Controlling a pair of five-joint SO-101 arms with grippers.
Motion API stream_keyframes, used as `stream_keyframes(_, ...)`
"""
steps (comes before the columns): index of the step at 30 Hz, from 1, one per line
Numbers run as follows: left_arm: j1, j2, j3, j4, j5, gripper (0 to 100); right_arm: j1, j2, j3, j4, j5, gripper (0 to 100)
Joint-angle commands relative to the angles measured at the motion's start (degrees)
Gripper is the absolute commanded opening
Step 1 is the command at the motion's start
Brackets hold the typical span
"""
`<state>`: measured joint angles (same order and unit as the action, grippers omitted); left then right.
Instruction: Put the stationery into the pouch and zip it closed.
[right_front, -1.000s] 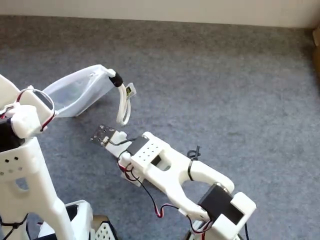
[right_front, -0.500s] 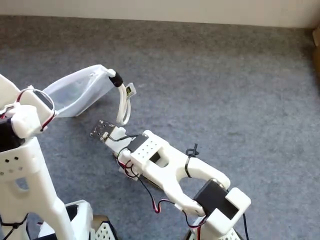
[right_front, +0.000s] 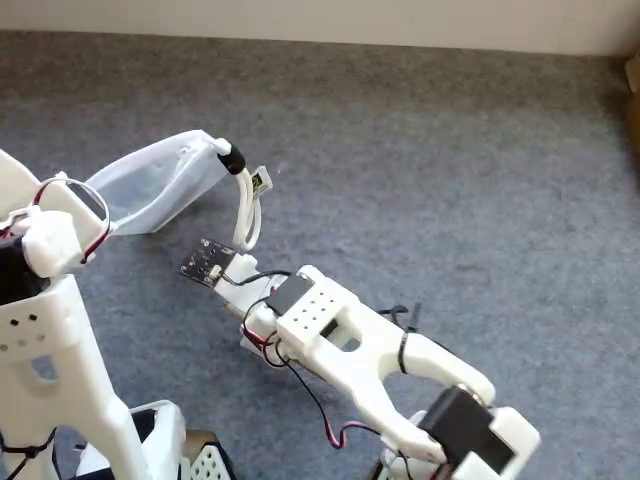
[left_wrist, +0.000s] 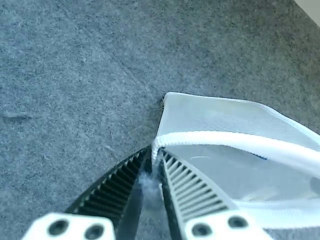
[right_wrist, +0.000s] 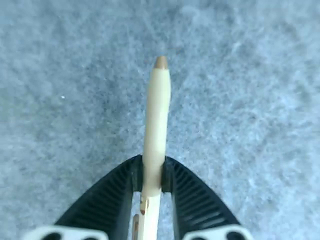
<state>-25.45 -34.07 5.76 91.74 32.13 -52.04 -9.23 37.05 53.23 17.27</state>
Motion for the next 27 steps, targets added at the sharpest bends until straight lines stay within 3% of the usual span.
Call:
stream_keyframes(1, -0.5, -0.1, 0.4, -0.1, 0.4, 1, -0.7, -9.3, -0.1, 2.8, 0.5, 0.5)
stream_keyframes(14, -0.4, -0.1, 0.4, -0.1, 0.4, 1, -4.6, -32.0, 2.9, 6.5, 0.1, 0.5)
stream_keyframes(23, -0.2, -0.1, 0.4, 0.2, 0.4, 1, -4.4, -41.4, 3.0, -3.4, -11.1, 0.5)
stream_keyframes(27, 3.6, -0.1, 0.4, 0.3, 0.4, 1, -4.3, -44.7, 3.0, -6.9, -15.9, 0.5)
